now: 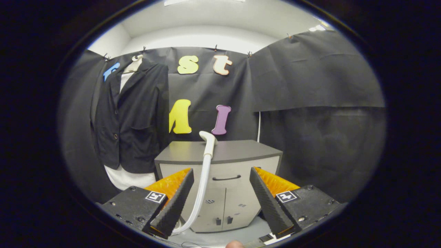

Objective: Iron the clothes twice with a garment steamer, once on the left side and once on the right side.

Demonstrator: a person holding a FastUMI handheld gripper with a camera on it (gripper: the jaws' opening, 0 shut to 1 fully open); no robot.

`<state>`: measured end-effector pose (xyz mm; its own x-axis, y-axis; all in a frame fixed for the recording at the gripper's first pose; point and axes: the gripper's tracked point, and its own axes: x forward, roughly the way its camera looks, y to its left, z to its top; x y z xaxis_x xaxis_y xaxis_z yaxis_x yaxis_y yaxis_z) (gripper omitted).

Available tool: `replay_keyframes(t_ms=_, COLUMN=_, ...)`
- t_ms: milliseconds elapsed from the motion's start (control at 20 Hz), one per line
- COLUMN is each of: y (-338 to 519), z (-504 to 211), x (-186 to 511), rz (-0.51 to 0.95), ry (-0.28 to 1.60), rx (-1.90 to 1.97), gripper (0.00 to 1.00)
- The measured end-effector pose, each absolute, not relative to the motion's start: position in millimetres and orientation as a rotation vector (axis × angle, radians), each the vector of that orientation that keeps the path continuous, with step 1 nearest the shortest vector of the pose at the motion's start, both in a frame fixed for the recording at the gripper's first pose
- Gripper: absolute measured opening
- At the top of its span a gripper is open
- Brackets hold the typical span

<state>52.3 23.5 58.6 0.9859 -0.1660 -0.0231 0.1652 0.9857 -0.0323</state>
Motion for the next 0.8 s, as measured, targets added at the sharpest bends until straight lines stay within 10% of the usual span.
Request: replay_keyframes(t_ms=800, y=30.2, z=52.0, x=308.8, rz=-0.019, ry=0.446, rx=0.049, gripper=1.0)
